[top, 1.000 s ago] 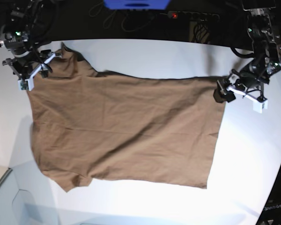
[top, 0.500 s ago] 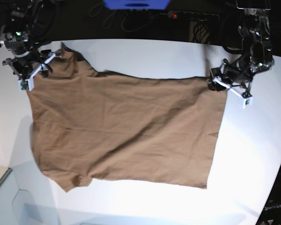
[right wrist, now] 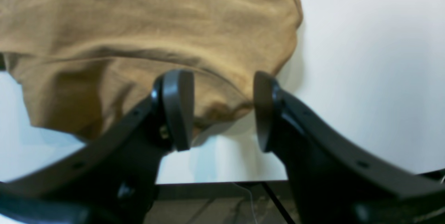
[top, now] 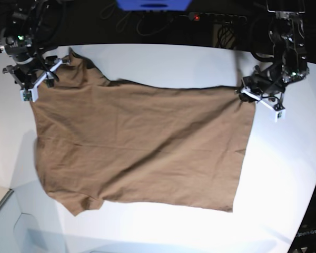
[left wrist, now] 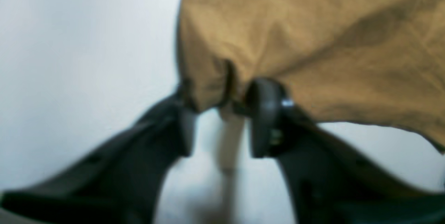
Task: Layout the t-shirt on the table in an organized manner, then fold the t-shirt properly
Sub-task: 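Pull the grasped corners apart with both grippers to straighten the edge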
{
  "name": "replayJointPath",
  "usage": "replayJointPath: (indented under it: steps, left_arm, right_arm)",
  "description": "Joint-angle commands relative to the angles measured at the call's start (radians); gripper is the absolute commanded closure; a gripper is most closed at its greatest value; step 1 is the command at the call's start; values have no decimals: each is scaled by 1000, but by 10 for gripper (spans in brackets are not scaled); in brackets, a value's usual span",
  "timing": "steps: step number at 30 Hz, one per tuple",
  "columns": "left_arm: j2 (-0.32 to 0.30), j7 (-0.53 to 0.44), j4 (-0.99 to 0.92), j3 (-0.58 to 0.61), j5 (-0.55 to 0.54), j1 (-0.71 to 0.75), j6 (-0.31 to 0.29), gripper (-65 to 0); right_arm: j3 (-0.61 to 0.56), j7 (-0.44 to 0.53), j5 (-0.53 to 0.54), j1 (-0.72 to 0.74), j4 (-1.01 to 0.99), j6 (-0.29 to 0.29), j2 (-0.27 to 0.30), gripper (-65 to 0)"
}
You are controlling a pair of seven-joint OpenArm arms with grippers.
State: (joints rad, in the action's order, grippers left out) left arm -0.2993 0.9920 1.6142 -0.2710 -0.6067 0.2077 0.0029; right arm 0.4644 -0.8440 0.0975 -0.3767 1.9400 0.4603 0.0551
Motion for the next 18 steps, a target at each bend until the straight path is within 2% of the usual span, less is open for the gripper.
replayJointPath:
  steps: [1,5,18]
  left_arm:
    - [-11,1,11,-4,-3,-4,-2,-133]
    - [-15,5,11,-4,-3,-4,-2,0]
    - [-11,5,13,-4,-3,-4,-2,-1]
  right_arm:
    - [6,21,5,3,19,8,9,-285]
    - [6,21,8,3,19,10,9,-287]
    - [9,12,9,3,9,13,7,-294]
